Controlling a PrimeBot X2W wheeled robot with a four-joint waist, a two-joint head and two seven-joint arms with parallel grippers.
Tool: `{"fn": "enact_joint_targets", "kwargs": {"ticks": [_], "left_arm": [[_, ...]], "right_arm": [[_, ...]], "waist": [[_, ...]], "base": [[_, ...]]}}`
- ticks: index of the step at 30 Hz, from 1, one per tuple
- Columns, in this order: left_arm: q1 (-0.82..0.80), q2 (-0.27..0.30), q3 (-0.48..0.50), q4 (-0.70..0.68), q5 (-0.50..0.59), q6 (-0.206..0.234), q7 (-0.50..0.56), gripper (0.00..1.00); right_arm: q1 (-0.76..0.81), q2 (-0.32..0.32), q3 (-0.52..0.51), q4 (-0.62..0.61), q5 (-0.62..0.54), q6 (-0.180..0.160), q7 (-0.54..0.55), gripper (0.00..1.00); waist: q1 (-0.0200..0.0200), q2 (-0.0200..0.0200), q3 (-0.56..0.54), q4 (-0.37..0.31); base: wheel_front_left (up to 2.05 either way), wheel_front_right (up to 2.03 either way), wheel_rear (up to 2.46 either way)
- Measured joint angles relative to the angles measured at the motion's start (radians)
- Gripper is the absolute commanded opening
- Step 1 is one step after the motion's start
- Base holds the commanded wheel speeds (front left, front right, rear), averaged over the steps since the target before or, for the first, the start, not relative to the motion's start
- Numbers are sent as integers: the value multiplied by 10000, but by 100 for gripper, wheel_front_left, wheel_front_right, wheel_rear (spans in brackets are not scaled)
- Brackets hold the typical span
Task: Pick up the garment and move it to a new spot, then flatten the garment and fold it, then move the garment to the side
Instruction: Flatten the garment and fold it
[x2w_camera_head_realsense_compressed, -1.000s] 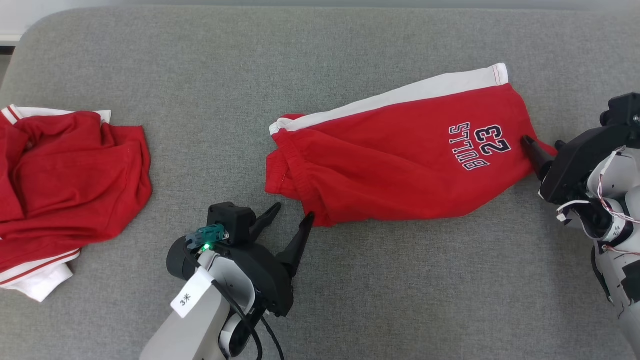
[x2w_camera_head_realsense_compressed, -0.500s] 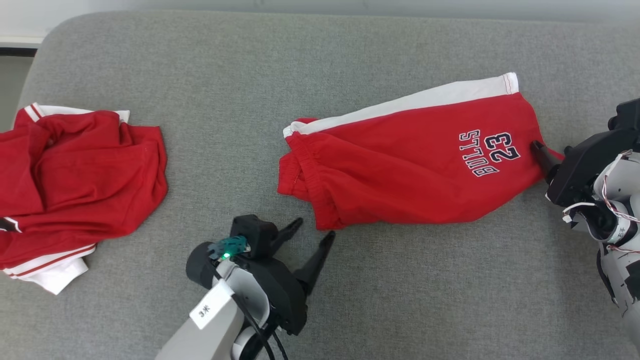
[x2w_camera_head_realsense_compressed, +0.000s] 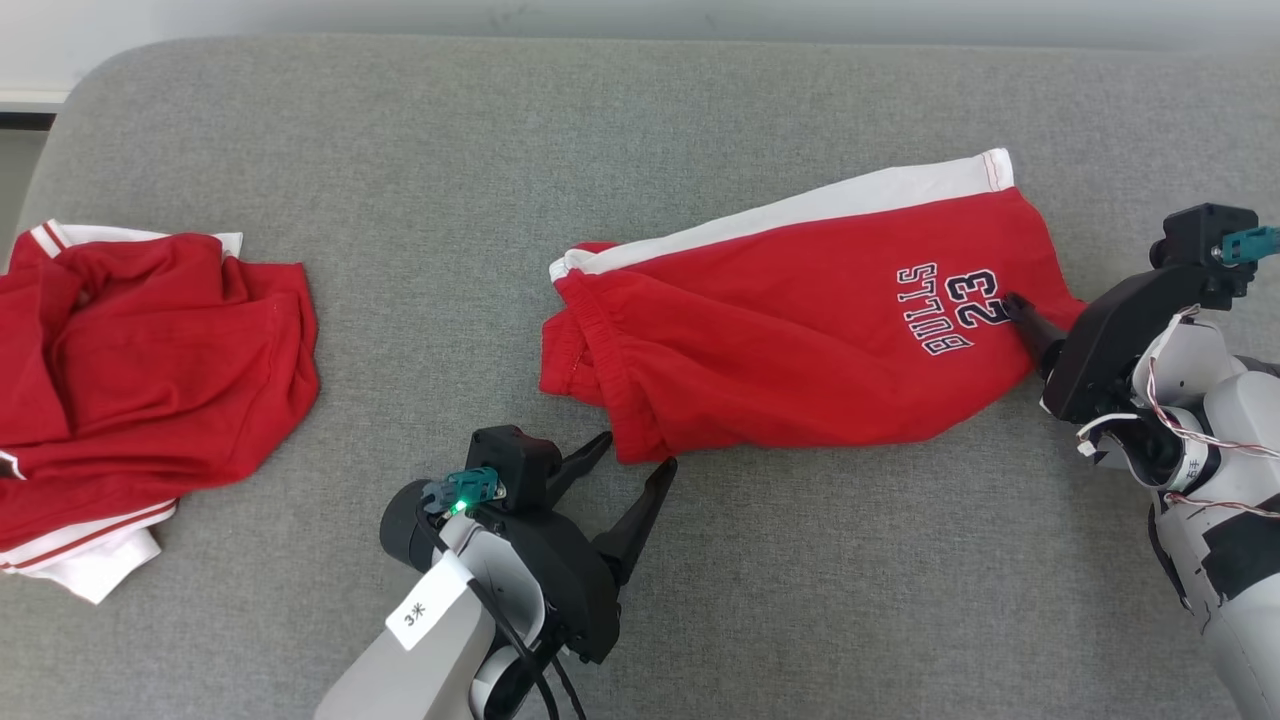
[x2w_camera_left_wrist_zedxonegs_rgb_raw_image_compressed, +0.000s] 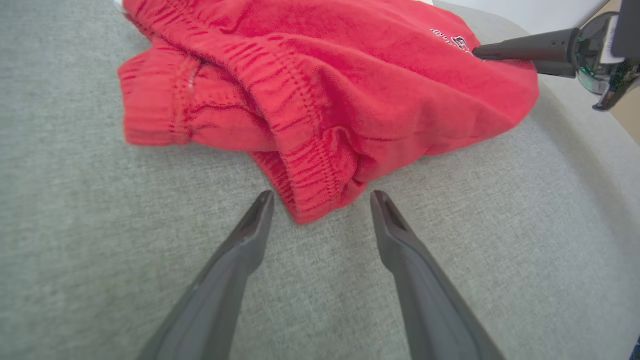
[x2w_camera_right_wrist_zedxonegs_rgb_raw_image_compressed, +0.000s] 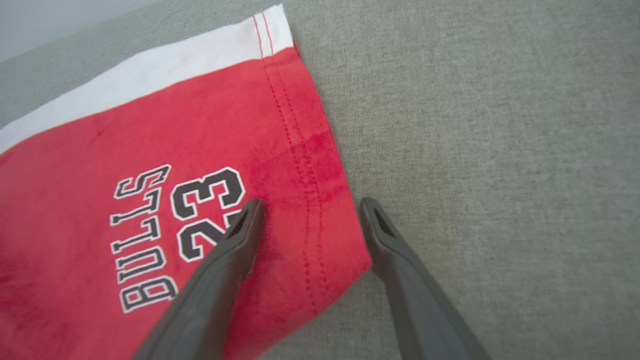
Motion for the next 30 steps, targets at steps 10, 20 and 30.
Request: {"fn": "enact_joint_targets", "kwargs": {"ticks": [10,20,30], "left_arm": [[-299,-50,-182,362,-259,-2,-171,0],[-423,-71,-236,652,-418,-12,-309,0],[-427,-40,-301,980,-537,-12,-472,0]], "right_arm": [[-48,-2,92,247,-31,159,-33,100],[13,-217,619,301,-462,426,-19,100],[231,-73,865,305,-506,541,98,0]], "waist": [[0,0,81,-106],[0,0,12,-15],[0,0,-218,-35]], "base": [[0,0,0],[0,0,0],[0,0,0]]}}
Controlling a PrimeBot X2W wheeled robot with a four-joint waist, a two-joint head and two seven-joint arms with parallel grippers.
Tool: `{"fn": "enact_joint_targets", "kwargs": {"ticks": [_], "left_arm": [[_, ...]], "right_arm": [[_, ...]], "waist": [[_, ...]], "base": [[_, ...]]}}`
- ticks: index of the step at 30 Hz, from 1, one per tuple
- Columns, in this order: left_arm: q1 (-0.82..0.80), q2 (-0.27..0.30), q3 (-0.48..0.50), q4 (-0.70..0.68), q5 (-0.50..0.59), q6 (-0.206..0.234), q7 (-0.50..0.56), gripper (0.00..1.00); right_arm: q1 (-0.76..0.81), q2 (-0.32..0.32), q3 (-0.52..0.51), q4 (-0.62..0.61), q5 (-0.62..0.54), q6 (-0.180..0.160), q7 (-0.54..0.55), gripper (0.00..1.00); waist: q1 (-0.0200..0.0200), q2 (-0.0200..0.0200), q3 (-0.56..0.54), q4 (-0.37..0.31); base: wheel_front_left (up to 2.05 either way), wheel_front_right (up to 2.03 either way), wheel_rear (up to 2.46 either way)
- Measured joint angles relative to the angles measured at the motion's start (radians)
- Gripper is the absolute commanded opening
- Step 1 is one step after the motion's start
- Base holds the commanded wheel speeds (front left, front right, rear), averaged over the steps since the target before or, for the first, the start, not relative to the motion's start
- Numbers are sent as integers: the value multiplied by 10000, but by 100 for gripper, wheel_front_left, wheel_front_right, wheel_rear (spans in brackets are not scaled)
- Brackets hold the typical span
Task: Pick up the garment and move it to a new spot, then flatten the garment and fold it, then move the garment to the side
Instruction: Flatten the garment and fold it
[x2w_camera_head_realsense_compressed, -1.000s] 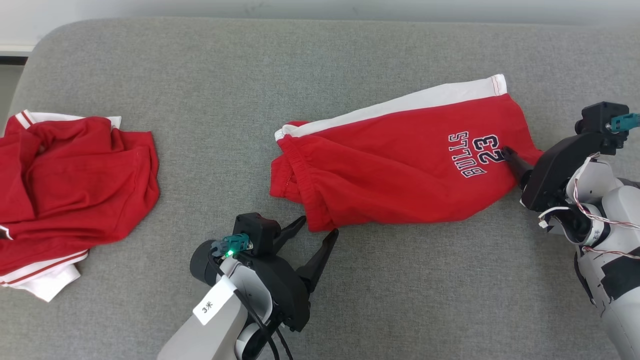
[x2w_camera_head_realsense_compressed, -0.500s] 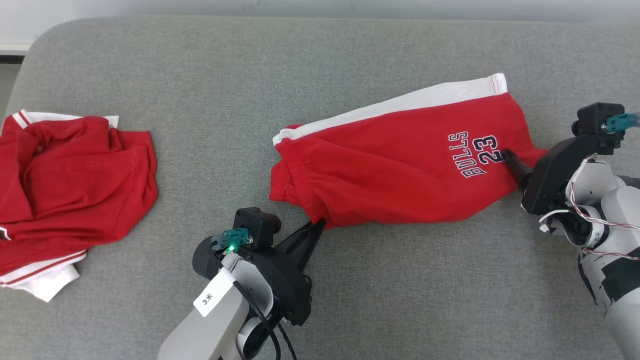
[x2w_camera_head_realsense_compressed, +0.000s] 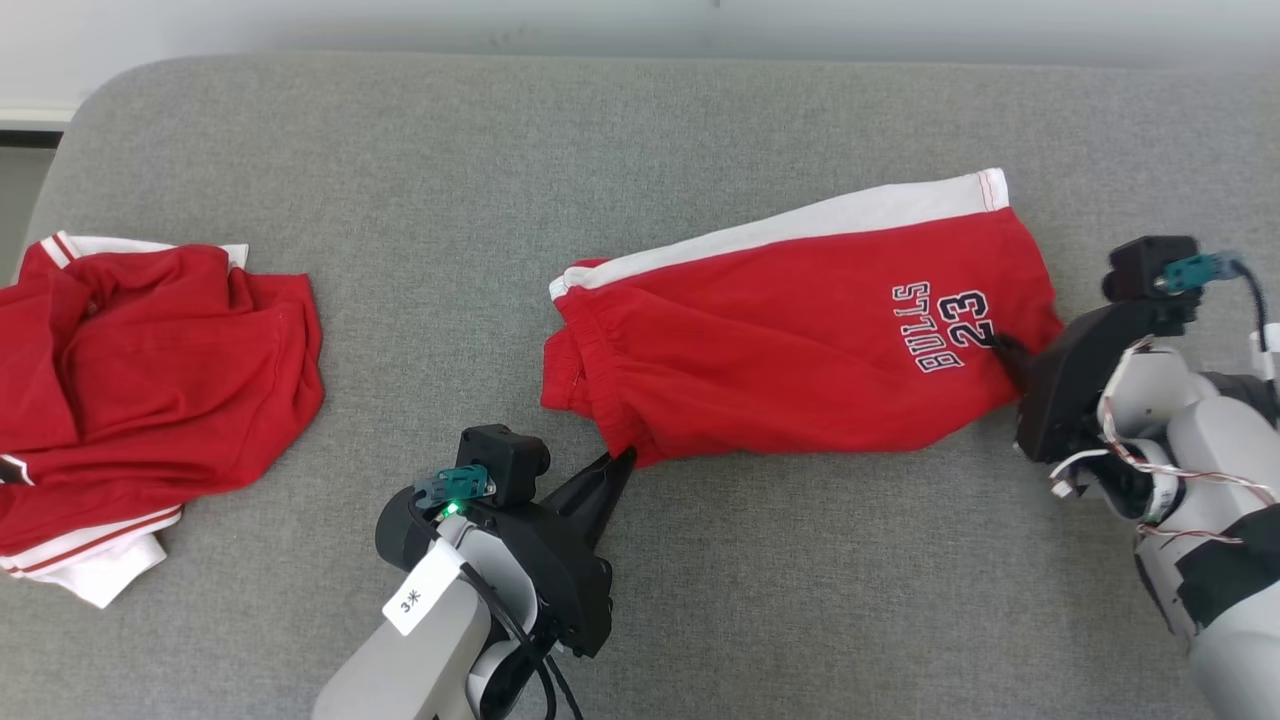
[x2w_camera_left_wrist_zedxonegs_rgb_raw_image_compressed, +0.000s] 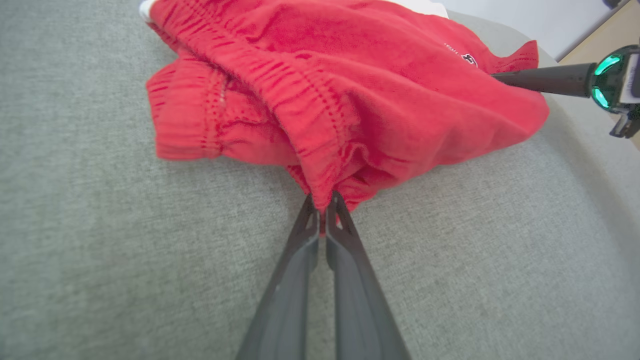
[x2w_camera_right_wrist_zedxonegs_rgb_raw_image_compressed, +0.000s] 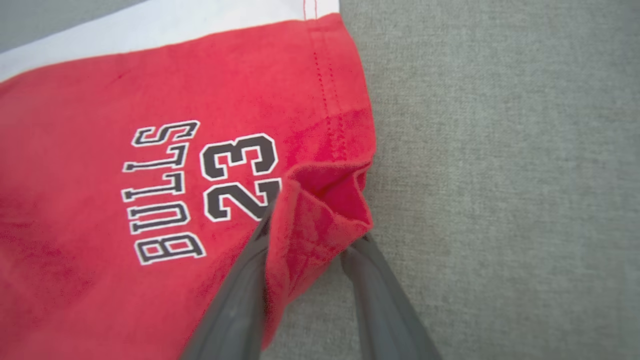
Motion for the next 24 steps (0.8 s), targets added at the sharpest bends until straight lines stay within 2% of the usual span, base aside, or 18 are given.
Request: {"fn": "enact_joint_targets", "kwargs": {"ticks": [8,12,16,19,24], "left_arm": [[-6,10,-259,94,-52,0,-82,0],[-34,240,-456,75,-50,0,-104,0],[-32,734,-654,-88,-38,-2,-188,0],[60,1384,-1018,-453,35,-2,-240,0],[764,2052,-1499,-997,38,-2,-259,0]], "right_arm": [[220,84,-31,-17,-46,-33,-10,0],[545,123,-311,-136,184,-86,-138,0],[1128,268,-589,-533,520,-132,-297,0],[1820,401,-706,-1058,757,-132,-426,0],[2786,495,-867,-1812,993,-134,-589,0]], "waist": [[0,0,-180,-58],[1,0,-254,-64],[1,0,-398,-105],[1,0,-541,-207],[1,-1,-700,-383]], "base": [[0,0,0],[0,0,0],[0,0,0],[0,0,0],[0,0,0]]}}
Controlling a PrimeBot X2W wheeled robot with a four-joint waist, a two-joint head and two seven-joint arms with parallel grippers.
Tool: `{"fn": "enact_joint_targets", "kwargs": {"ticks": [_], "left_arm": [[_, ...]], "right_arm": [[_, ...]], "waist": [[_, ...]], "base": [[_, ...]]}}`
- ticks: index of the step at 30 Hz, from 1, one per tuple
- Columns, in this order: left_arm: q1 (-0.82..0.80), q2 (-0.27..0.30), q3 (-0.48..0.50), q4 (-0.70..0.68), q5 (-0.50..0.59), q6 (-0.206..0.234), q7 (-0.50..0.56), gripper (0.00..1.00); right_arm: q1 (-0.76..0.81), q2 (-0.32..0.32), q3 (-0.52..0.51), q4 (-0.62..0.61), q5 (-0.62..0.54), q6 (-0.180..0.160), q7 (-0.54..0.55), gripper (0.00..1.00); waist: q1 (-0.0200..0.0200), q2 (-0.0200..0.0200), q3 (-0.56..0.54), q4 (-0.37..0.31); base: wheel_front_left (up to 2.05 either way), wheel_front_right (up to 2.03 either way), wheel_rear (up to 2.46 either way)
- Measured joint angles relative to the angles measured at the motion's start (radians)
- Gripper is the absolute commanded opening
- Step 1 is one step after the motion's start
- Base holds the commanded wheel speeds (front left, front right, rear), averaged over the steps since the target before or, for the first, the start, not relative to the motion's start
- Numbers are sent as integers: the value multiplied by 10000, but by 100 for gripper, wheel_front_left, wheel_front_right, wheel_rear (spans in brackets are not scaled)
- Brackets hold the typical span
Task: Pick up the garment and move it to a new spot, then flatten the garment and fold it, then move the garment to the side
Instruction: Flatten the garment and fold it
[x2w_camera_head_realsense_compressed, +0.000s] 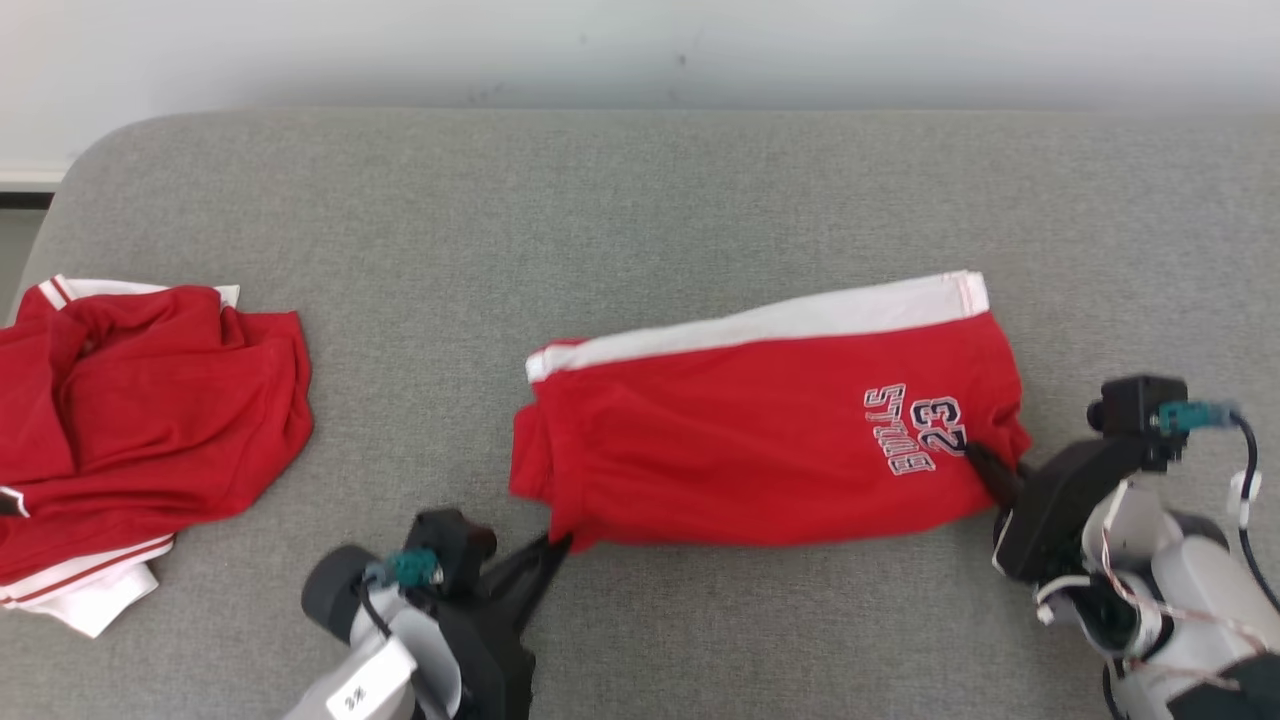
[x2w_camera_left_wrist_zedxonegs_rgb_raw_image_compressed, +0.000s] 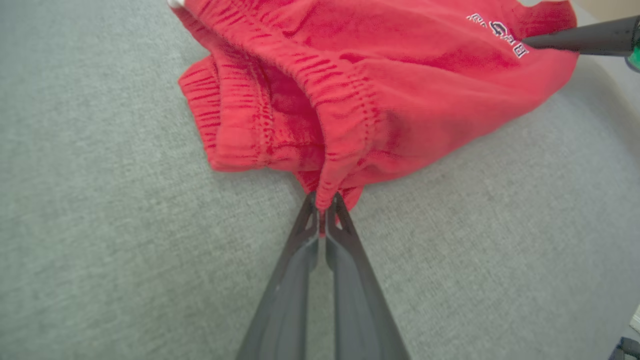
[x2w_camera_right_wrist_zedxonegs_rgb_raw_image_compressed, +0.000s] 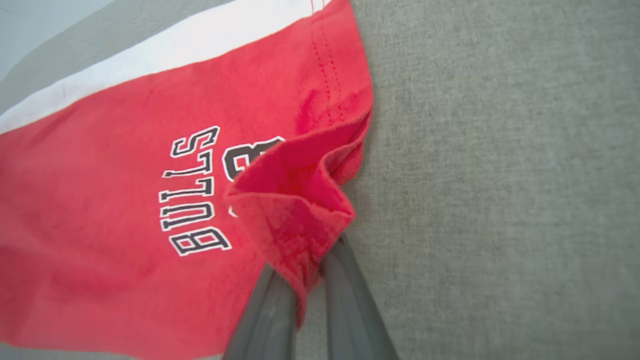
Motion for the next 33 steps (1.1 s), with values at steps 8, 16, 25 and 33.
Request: {"fn": "enact_joint_targets", "kwargs": {"ticks": [8,16,25,33], "left_arm": [[613,533,-236,-853,-96,0,86,0],[1121,1037,-6,-1515,-500,2,332,0],[1698,1511,113,-2094,-761,146,961,0],[1725,1695,222,-2389,-1091,391,1480,34]], "right_arm": [[1381,33,-253,-1310,184,-169,-159,0],[2667,171,-401,-2834,385,-520,-249,0],[3909,280,-368,-4098,385,-834,-130,0],[4228,301,-339,-4665,397,-1011,244,100]], "waist": [[0,1,-144,-134],[0,1,-248,-271],[0,1,-378,-467],[0,1,-408,-485]], "base": [[0,0,0],[0,0,0],[0,0,0],[0,0,0]]}}
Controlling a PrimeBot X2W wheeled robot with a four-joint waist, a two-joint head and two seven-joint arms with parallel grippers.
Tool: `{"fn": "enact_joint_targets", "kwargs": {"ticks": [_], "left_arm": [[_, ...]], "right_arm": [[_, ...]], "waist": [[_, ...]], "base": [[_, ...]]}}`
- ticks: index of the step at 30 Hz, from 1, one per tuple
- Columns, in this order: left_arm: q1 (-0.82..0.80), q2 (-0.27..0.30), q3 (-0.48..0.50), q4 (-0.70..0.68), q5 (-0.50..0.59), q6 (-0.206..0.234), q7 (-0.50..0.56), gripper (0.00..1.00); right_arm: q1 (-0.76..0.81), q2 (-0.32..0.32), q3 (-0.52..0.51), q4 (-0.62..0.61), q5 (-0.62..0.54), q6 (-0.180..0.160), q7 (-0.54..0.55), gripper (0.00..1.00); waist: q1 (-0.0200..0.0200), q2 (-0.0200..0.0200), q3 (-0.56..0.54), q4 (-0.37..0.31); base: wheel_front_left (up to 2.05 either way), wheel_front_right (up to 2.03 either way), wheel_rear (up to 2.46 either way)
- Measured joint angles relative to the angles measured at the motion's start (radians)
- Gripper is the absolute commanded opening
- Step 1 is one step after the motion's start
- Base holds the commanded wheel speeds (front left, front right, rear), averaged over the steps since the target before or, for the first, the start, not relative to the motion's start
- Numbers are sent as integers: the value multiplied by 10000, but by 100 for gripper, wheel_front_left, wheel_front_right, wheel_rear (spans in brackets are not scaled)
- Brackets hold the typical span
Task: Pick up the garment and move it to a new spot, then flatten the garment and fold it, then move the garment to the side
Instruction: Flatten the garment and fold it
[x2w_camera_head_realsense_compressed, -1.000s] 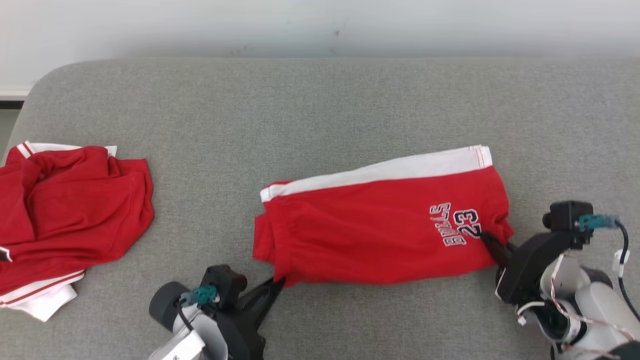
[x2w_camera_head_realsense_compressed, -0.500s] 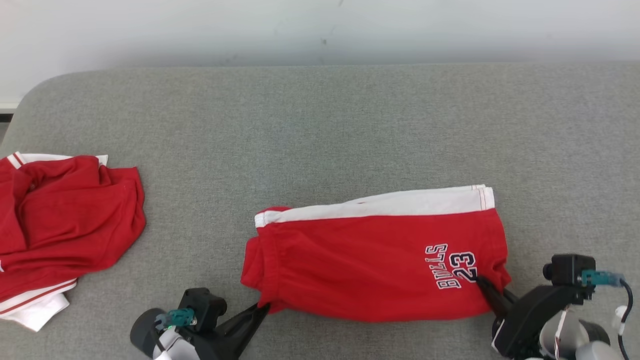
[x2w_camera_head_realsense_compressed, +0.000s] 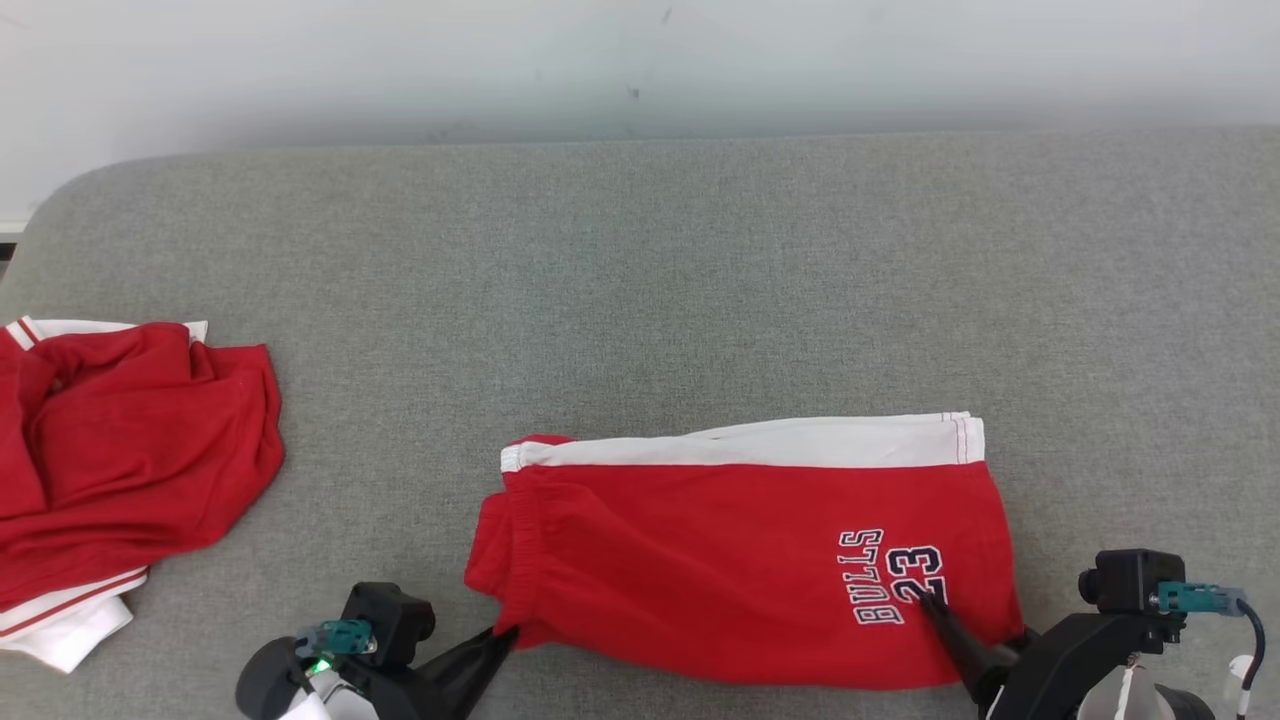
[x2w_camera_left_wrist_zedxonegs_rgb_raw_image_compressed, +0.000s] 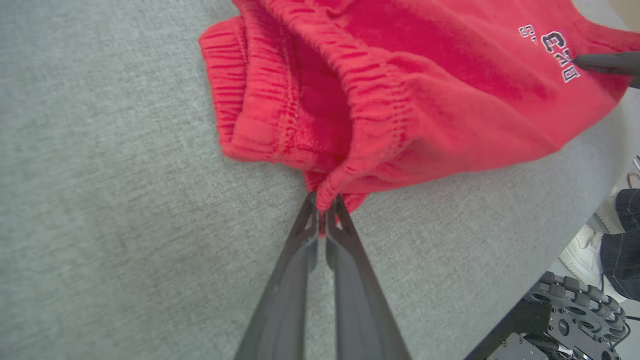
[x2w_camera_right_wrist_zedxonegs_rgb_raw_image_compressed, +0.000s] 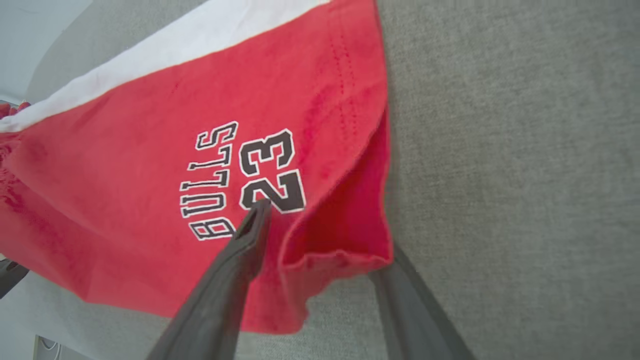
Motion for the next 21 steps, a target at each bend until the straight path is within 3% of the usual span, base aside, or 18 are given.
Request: {"fn": "enact_joint_targets", "kwargs": {"ticks": [2,3,13,17,21], "left_arm": [[35,90,29,-61,-2,79,121,46],[76,136,42,-88,-2,117,161,98],[181,677,-71,-631,318,347,477,100],[198,957,4,-851,570,617,464,100],[572,1258,763,-1381,510,1149,-299,100]], "right_arm": [[13,-6,-58,-111,-13,-44,40,100],[24,-6,-105,-153,-19,-50,42,100],[255,-44,-259,-750,-178,-209,230,100],[390,-50,-359,-1045,-326,-222,222,100],[345,-73,-617,-1567,-617,-228,-92,100]], "waist": [[-1,0,-36,5],[0,-1,-60,11],[0,0,-289,70],[-1,1,-409,87],[0,1,-546,55]], "base": [[0,0,0],[0,0,0],[0,0,0],[0,0,0],[0,0,0]]}}
